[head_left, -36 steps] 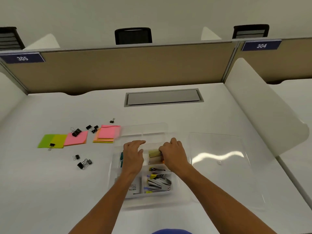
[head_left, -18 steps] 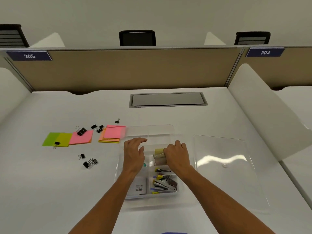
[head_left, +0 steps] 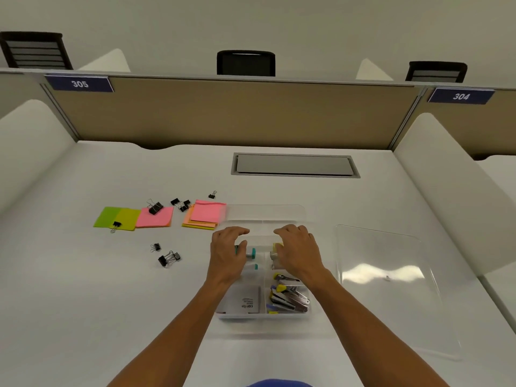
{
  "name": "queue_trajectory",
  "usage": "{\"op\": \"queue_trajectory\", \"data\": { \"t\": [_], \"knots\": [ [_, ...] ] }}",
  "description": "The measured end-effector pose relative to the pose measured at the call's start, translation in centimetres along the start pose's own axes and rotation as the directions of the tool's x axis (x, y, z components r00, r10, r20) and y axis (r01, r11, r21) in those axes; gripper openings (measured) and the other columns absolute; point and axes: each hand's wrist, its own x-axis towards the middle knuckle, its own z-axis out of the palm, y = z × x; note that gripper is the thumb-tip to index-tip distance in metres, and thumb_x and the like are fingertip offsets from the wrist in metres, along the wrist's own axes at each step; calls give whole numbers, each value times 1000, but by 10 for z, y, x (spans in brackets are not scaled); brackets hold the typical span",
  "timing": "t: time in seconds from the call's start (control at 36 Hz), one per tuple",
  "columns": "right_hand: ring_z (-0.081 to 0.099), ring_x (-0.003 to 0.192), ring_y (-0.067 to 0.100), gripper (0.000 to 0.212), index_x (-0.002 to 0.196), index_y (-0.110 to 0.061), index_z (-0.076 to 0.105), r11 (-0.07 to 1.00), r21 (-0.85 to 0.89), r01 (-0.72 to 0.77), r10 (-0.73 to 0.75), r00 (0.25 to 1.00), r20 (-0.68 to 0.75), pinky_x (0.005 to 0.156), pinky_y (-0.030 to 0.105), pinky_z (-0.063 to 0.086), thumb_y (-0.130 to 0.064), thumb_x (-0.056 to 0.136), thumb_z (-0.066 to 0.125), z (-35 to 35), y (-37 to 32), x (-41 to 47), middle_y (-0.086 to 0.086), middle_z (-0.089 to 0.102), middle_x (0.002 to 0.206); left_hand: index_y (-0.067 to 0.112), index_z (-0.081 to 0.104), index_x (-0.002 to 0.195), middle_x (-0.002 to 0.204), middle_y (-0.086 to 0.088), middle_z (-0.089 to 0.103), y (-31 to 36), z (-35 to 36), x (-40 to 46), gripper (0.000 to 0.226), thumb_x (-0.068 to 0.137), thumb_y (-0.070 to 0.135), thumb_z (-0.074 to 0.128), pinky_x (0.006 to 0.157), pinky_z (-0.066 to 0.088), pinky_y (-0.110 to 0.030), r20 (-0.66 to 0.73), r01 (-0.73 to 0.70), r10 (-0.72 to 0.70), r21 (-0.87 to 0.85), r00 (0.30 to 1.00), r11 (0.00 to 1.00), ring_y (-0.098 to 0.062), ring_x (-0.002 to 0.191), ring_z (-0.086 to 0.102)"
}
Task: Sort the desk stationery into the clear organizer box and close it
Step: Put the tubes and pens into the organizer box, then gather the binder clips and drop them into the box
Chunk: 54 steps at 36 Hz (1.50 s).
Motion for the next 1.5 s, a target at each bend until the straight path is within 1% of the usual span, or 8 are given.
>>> {"op": "queue_trajectory", "data": {
  "t": [0.14,0.56,0.67,0.75,0.83,1.0,1.39,1.5],
  "knots": [
    [39,131,20,33,130,-24,62,991,123,54,-47,997,-56,107,36,37,-30,98,56,0,-23,4,-4,54,140,21,64,117,121,3,63,-9,-11,-2,28,92,9,62,100,38,-28,3,2,-2,36,1000,999,-18,119,48],
    [43,134,16,44,141,-27,51,929,326,175,-158,984,-76,112,31,33,-32,98,58,26,-117,25,-3,48,147,16,65,120,125,-2,64,-62,-81,-12,29,91,12,65,102,45,-38,-97,62,-54,80,994,995,-22,121,51],
    [42,136,18,51,146,-26,43,913,352,204,-195,979,-62,112,32,34,-32,97,58,38,-141,27,-1,46,149,17,65,119,123,1,63,-85,-101,-16,32,89,5,65,91,43,-16,-129,74,-64,74,990,995,-20,118,50],
    [39,138,16,55,149,-28,38,908,365,207,-205,978,-44,113,32,32,-34,98,57,45,-158,29,-3,42,152,18,65,119,124,2,61,-100,-113,-17,34,89,4,64,90,46,-18,-140,108,-100,47,985,993,-19,120,48],
    [38,139,15,58,151,-27,35,907,364,214,-218,976,-31,113,29,31,-35,97,57,52,-172,31,-3,40,153,18,63,120,124,3,60,-115,-124,-15,35,88,2,64,85,38,-6,-160,114,-108,31,981,993,-18,116,47],
    [34,141,16,61,151,-25,32,907,349,236,-256,967,11,114,33,31,-34,96,58,61,-191,38,-3,38,154,19,60,125,128,3,56,-149,-144,-10,41,87,4,65,97,36,-25,-183,193,-190,3,965,981,-19,120,45],
    [31,137,23,77,155,-24,23,981,190,33,-96,938,333,102,38,44,-41,92,64,118,-233,45,2,28,151,14,49,137,141,-7,42,-222,-183,2,54,87,10,68,103,39,-37,-147,333,-331,-12,932,943,-26,128,40],
    [28,140,28,83,155,-21,21,986,165,-31,-32,928,371,106,40,42,-43,90,67,128,-242,48,5,19,155,14,46,139,142,-6,40,-236,-191,14,56,87,11,68,100,36,-32,-137,345,-343,-11,929,939,-26,129,39]
  ]
}}
